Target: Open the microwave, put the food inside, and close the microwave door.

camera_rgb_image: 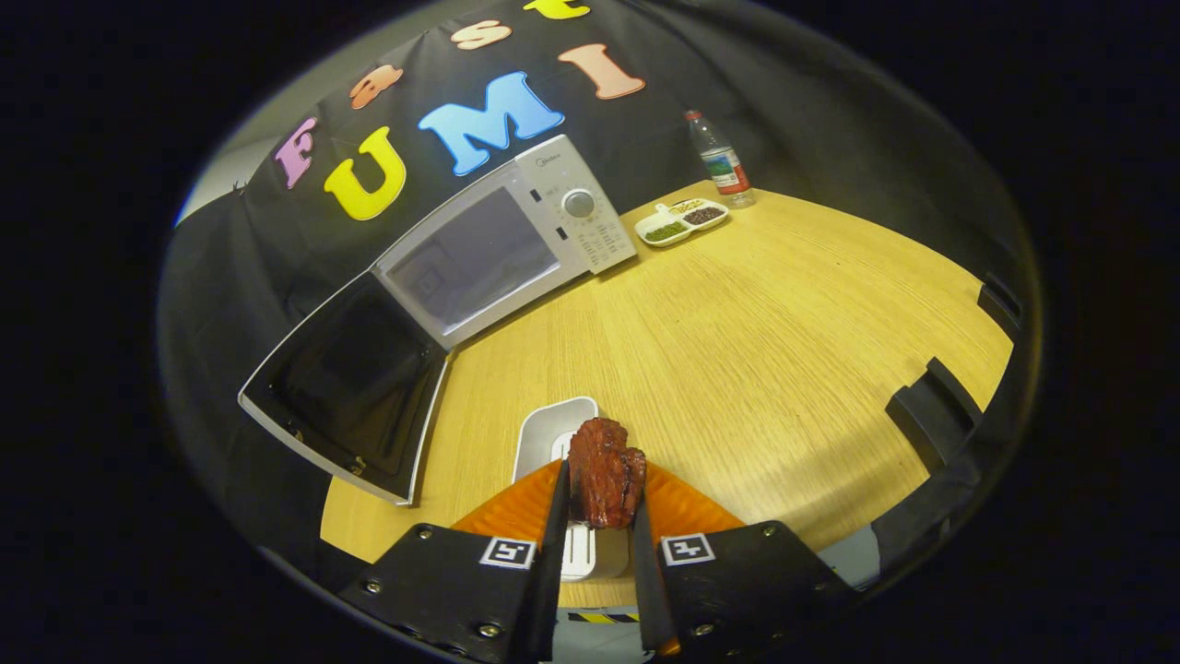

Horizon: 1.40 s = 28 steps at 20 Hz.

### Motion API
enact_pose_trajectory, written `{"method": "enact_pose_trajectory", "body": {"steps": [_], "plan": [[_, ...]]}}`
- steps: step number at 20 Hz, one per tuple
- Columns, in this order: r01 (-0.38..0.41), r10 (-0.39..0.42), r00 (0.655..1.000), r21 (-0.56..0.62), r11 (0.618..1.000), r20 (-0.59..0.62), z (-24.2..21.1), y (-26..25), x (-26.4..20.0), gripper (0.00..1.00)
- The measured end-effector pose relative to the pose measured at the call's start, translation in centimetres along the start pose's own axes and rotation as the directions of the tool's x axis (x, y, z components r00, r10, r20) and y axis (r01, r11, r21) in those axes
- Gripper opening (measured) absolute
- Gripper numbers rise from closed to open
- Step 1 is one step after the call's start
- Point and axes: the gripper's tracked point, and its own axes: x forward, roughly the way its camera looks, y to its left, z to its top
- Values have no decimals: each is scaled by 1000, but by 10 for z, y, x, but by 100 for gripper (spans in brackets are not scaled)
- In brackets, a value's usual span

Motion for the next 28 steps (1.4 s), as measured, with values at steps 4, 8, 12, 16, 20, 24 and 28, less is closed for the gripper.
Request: {"method": "enact_pose_trajectory", "body": {"steps": [4,8,12,16,20,24,28], "plan": [[-20,21,1000,-72,997,19,8,11,9,8],[-15,16,1000,-98,995,11,22,23,7,8],[-50,56,997,-122,991,49,58,50,3,8],[-105,121,988,-163,981,92,92,86,11,7],[-136,163,979,-200,970,125,121,118,34,7],[-148,185,970,-226,963,156,142,145,66,8],[-170,208,962,-206,964,175,157,168,106,7]]}}
